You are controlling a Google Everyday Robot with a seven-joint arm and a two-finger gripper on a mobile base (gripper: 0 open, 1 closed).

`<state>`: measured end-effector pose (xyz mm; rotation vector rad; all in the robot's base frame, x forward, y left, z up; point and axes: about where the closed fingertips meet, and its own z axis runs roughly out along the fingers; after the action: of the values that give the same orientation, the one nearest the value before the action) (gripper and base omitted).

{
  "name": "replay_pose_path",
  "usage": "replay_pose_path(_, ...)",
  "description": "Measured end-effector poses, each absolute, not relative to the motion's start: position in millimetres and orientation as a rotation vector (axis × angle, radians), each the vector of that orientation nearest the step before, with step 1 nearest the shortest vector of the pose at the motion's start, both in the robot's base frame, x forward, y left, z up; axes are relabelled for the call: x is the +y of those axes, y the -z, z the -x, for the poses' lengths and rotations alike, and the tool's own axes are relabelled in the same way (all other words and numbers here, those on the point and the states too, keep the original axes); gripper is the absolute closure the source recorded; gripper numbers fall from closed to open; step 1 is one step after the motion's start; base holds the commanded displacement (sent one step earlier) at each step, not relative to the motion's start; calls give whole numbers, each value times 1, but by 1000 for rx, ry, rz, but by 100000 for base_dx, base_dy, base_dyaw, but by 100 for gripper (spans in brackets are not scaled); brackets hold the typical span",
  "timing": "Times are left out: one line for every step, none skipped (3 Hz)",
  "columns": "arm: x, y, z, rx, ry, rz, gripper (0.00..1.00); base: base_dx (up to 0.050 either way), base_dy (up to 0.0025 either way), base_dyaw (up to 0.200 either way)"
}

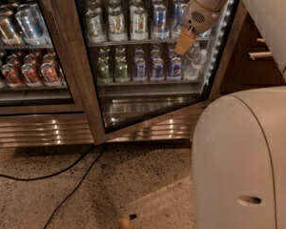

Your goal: Close right fridge door

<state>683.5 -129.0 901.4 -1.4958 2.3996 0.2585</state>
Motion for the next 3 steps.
replay_pose_path(-129,-901,-684,2400,-258,1496,100,3501,246,14594)
replay_pose_path(-129,-901,-684,2400,-258,1496,100,4593,185,7968)
replay_pose_path(-129,-901,-684,2400,-258,1496,100,4805,-1,49)
